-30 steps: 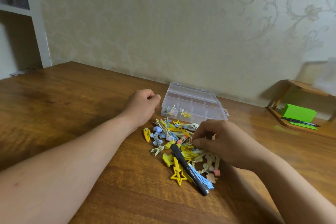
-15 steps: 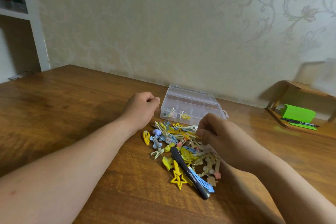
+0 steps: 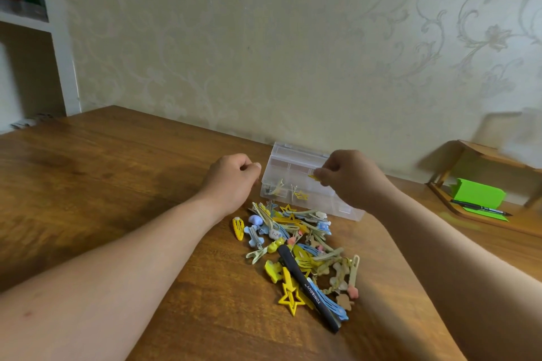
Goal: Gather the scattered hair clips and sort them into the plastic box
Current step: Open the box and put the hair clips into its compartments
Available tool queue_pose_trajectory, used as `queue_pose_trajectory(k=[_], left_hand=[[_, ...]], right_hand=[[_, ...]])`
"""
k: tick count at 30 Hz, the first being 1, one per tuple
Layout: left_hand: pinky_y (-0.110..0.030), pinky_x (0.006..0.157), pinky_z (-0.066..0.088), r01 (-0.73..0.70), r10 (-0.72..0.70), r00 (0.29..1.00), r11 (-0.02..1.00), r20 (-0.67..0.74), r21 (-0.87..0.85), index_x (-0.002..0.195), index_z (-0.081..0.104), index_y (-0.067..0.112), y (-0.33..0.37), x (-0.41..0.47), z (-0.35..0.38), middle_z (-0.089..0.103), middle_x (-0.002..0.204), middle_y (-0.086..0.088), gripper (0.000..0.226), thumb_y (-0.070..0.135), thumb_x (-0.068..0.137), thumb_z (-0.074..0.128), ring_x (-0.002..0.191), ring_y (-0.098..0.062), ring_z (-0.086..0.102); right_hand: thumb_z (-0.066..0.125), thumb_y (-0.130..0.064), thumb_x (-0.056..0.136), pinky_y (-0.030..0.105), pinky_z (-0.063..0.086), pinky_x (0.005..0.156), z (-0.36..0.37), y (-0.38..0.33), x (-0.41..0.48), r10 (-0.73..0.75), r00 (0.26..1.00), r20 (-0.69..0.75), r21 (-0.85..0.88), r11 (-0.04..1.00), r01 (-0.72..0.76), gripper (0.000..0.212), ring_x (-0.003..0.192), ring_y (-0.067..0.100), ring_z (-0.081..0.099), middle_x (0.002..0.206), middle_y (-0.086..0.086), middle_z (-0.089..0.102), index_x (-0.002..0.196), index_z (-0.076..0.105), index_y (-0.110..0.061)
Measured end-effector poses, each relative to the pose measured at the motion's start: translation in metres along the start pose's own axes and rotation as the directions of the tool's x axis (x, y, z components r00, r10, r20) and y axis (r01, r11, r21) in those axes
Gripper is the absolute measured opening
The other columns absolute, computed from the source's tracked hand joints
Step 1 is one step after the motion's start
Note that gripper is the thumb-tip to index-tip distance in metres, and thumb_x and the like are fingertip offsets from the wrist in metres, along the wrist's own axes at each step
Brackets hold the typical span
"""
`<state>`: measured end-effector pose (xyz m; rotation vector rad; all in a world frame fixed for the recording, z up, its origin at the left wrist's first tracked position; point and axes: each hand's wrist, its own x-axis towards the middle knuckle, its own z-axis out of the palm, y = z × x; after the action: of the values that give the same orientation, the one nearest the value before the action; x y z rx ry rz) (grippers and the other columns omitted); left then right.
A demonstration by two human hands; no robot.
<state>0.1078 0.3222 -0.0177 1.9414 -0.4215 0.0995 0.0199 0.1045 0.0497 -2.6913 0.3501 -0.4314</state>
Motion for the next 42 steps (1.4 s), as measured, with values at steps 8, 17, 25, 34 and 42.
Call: queue_pose_trajectory(k=[8, 17, 25, 34, 42], left_hand=[[-0.058, 0.090, 0.060, -0.006, 0.006, 1.000, 1.000, 0.010, -0.015, 0.087, 0.072, 0.014, -0.002, 0.001, 0.000, 0.076, 0.089, -0.011, 0.033, 0.038, 0.103, 0.057, 0.089, -0.035, 0.072], [-0.057, 0.090, 0.060, -0.009, 0.009, 1.000, 1.000, 0.009, -0.010, 0.088, 0.071, 0.013, -0.002, 0.002, -0.001, 0.075, 0.090, -0.010, 0.034, 0.039, 0.104, 0.056, 0.091, -0.034, 0.071], [-0.056, 0.088, 0.059, -0.009, 0.009, 1.000, 1.000, 0.006, -0.015, 0.089, 0.072, 0.013, -0.003, 0.002, 0.000, 0.075, 0.090, -0.012, 0.033, 0.037, 0.105, 0.056, 0.090, -0.035, 0.071], [-0.053, 0.086, 0.058, 0.004, -0.004, 1.000, 1.000, 0.009, -0.001, 0.087, 0.071, 0.011, 0.000, 0.000, 0.000, 0.075, 0.089, -0.012, 0.033, 0.035, 0.105, 0.057, 0.089, -0.034, 0.071], [-0.048, 0.084, 0.059, -0.003, 0.003, 1.000, 1.000, -0.011, 0.026, 0.086, 0.072, 0.010, -0.001, 0.001, 0.002, 0.075, 0.084, -0.009, 0.032, 0.031, 0.106, 0.058, 0.079, -0.025, 0.070]], right_hand=[[0.080, -0.031, 0.092, 0.028, 0.050, 0.059, 0.022, -0.005, 0.024, 0.085, 0.987, 0.135, -0.049, 0.996, -0.079, 0.024, 0.058, 0.014, 0.060, 0.068, -0.001, 0.070, 0.080, 0.074, -0.012], [0.076, -0.042, 0.093, 0.023, 0.044, 0.053, 0.024, -0.013, 0.026, 0.114, 0.977, 0.181, -0.105, 0.990, -0.096, 0.036, 0.055, 0.013, 0.058, 0.066, 0.001, 0.073, 0.082, 0.079, -0.008], [0.070, -0.041, 0.098, 0.026, 0.044, 0.054, 0.015, -0.011, 0.017, 0.098, 0.989, 0.111, 0.019, 0.995, -0.101, 0.038, 0.055, 0.018, 0.057, 0.076, 0.010, 0.077, 0.081, 0.077, -0.009], [0.068, -0.042, 0.100, 0.033, 0.055, 0.070, -0.032, 0.006, -0.065, -0.085, 0.996, -0.025, 0.272, 0.958, 0.089, 0.019, 0.073, 0.013, 0.071, 0.083, -0.007, 0.078, 0.089, 0.078, -0.029], [0.073, -0.053, 0.092, 0.032, 0.061, 0.079, -0.022, 0.035, -0.092, -0.104, 0.939, 0.327, 0.046, 0.994, 0.094, 0.015, 0.080, -0.003, 0.069, 0.089, -0.025, 0.075, 0.095, 0.076, -0.038]])
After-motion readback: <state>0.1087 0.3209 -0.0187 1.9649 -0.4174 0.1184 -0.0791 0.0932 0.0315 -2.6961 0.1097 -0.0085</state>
